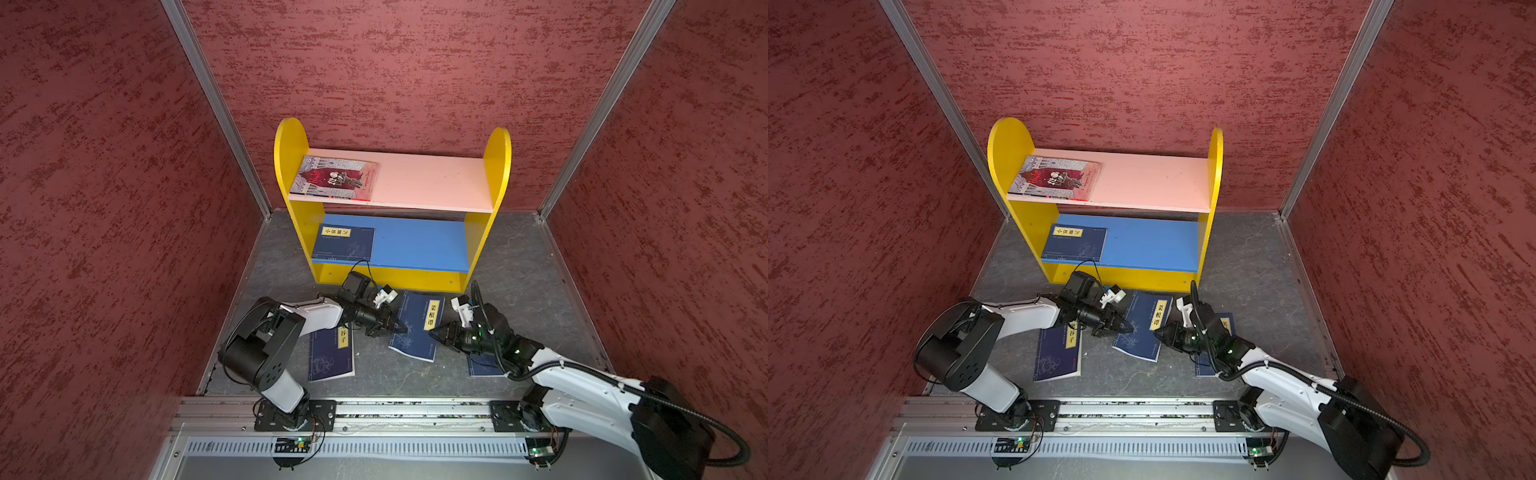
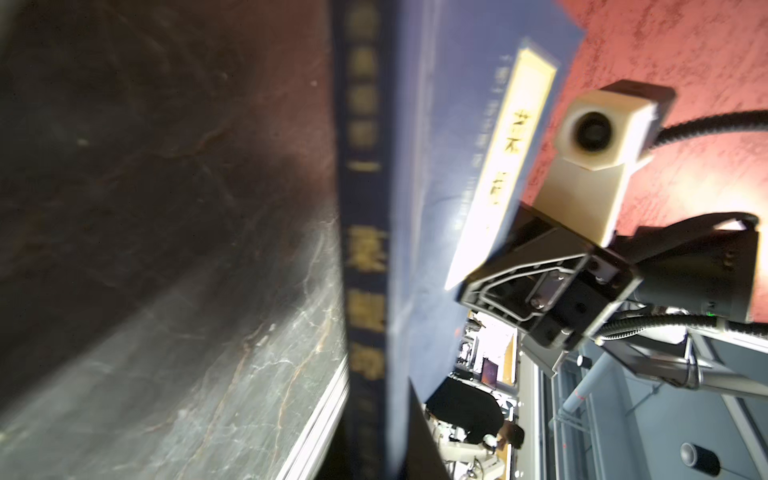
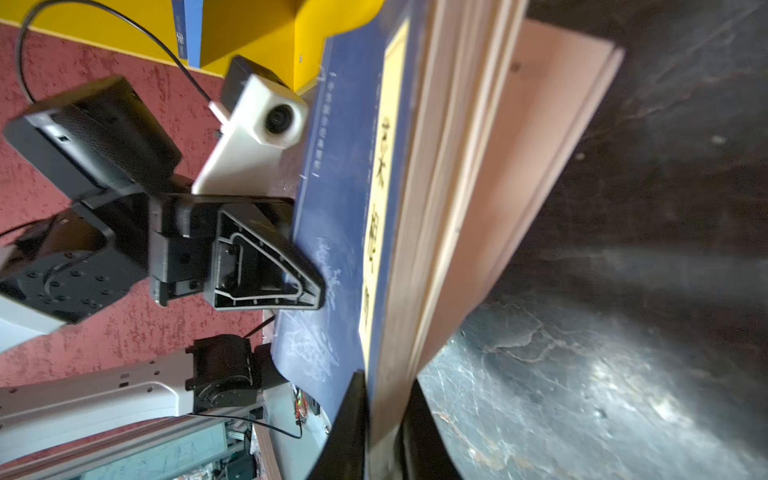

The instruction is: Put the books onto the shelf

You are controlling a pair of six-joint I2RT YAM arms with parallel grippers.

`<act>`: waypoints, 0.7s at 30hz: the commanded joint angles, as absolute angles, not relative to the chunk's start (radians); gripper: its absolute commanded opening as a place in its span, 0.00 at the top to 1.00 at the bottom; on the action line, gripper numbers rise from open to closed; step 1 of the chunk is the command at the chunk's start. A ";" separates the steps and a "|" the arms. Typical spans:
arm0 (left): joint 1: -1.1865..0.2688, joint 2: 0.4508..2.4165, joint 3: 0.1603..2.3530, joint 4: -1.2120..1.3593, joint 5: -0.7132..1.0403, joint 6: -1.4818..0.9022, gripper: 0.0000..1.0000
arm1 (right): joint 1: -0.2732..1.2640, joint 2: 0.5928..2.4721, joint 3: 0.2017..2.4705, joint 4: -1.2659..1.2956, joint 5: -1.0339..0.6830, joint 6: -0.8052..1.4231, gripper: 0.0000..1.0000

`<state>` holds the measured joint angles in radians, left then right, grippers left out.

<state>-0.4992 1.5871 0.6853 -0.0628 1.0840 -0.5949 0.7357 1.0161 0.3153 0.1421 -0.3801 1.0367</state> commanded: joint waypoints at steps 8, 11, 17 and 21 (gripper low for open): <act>-0.474 1.438 0.809 -0.268 1.151 -0.406 0.99 | 0.738 0.943 0.408 0.105 -0.359 0.994 0.34; -0.441 1.393 0.850 -0.335 1.168 -0.377 1.00 | 0.738 0.907 0.435 0.059 -0.345 0.978 0.30; -0.347 1.326 0.923 -0.482 1.166 -0.313 1.00 | 0.737 0.864 0.485 0.048 -0.362 0.963 0.27; -0.236 1.282 0.895 -0.368 1.156 -0.486 1.00 | 0.738 0.890 0.519 0.065 -0.388 0.959 0.25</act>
